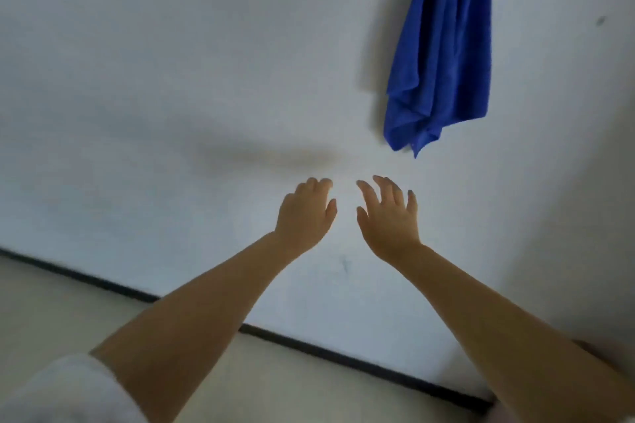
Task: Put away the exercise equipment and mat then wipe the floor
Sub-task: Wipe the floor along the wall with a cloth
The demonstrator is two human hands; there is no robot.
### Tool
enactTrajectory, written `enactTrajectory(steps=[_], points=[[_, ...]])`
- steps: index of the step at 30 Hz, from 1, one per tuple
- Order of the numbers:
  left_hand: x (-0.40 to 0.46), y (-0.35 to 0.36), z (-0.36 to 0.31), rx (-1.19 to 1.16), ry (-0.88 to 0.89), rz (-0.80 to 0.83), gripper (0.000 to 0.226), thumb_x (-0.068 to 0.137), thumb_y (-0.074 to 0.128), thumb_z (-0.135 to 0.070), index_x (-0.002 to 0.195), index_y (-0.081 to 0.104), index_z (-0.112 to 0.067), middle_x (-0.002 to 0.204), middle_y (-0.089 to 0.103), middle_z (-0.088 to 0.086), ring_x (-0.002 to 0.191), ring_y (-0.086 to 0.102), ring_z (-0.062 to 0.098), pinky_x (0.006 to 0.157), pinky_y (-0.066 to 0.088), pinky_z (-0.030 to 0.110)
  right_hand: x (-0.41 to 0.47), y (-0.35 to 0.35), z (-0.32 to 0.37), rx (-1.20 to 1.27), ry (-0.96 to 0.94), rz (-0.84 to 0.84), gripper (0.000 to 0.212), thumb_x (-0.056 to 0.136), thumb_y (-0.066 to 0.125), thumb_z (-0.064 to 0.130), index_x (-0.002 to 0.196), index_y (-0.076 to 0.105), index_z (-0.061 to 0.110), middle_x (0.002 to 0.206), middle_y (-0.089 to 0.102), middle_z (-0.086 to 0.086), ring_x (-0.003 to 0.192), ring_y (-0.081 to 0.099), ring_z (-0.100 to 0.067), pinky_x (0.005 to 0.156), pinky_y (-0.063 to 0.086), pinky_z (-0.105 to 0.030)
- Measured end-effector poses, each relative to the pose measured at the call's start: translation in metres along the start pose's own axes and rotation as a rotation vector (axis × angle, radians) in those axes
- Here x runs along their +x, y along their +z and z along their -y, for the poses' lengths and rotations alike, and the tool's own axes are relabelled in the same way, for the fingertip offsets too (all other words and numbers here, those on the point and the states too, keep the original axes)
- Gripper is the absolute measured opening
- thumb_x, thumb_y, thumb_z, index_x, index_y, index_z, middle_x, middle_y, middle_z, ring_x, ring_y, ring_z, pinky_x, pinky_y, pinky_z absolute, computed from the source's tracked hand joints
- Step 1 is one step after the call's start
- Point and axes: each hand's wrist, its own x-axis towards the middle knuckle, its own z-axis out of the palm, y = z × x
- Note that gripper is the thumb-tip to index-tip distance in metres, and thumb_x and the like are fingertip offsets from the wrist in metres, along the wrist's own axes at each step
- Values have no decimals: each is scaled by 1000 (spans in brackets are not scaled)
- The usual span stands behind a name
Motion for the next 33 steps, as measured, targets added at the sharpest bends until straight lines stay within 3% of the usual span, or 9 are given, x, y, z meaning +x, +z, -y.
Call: enactTrajectory(steps=[6,9,14,20,24,33], points=[[-191,47,33,56,-404,261,42,99,37,-34,138,36,-17,129,50,4,114,52,20,94,45,34,-140,49,63,181,-237,401,44,95,49,32,138,44,22,145,42,-9,138,35,-27,110,23,-58],[-292,36,50,73,-593,325,44,99,36,-34,139,37,-16,128,50,5,113,51,20,94,43,33,-200,54,110,248,-362,677,47,101,32,34,147,25,25,156,20,-5,146,12,-22,116,6,-54],[-467,-1,61,39,-965,393,46,98,38,-35,141,35,-18,135,46,6,120,46,23,99,37,37,-307,41,192,298,-601,973,48,102,26,36,148,19,26,158,12,-5,147,3,-21,115,-2,-56],[-622,-40,50,115,-1295,485,52,100,30,-39,147,23,-20,145,35,4,131,36,21,108,26,37,-407,26,274,191,-880,1107,51,101,22,40,150,11,29,160,0,-3,147,-4,-21,116,-1,-56],[-697,-72,58,112,-1440,471,53,100,28,-40,149,18,-21,148,28,2,136,29,20,114,17,40,-455,15,345,158,-946,1143,53,101,21,41,151,7,29,160,-3,-4,147,-5,-22,116,0,-57],[-859,-173,145,179,-1590,430,56,99,28,-44,149,16,-21,151,22,5,139,23,22,116,15,44,-560,-34,535,188,-1096,1117,53,101,21,40,151,4,32,160,-6,-1,147,-8,-21,115,-2,-57]])
